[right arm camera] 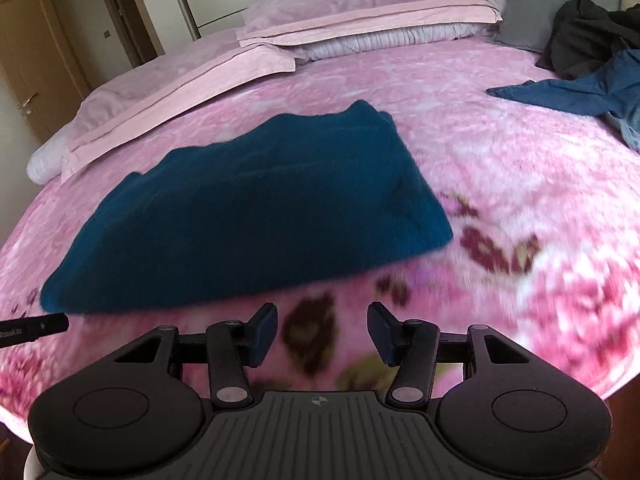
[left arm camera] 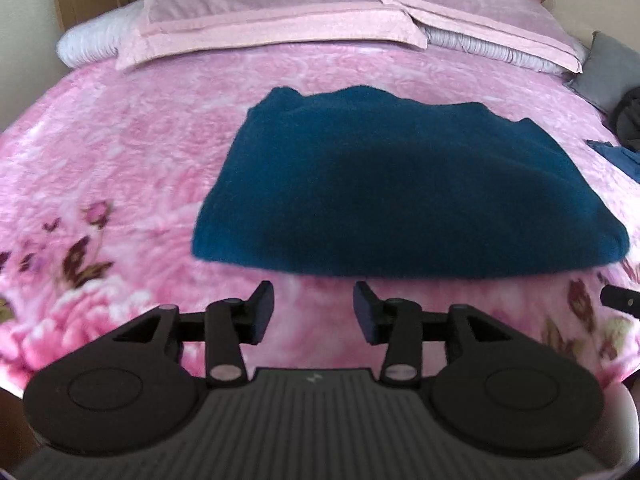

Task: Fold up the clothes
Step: 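Open both grippers and pull back above the folded sweater, then grasp the narrow end of the folded sweater with both grippers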

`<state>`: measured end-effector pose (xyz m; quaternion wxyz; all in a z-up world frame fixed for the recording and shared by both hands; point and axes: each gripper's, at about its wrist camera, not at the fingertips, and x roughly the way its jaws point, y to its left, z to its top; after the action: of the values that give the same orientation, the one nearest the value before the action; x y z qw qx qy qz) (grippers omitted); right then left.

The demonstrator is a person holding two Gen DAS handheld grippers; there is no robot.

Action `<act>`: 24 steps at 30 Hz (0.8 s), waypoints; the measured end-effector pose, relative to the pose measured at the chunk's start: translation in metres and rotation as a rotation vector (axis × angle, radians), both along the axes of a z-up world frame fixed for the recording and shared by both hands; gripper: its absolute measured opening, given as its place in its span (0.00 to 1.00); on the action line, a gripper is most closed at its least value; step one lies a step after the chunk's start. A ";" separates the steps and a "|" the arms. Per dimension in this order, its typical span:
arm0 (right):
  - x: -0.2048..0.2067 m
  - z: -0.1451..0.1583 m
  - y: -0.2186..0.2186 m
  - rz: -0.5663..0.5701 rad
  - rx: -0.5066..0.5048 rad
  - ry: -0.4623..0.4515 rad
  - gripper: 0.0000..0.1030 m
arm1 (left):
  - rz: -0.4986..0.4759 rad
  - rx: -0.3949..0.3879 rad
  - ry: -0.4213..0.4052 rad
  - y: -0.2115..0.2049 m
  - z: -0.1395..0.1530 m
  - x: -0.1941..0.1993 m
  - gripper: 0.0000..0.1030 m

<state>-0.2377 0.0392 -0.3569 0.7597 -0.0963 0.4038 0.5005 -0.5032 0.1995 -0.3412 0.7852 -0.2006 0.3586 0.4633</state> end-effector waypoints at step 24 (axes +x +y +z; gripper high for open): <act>0.060 -0.036 -0.038 -0.210 0.253 0.536 0.52 | 0.258 -0.271 -0.548 0.050 -0.027 -0.081 0.58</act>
<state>-0.1772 0.0014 -0.3925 0.6797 0.1765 0.5322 0.4729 -0.5842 0.2497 -0.3685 0.7534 -0.4641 0.1639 0.4360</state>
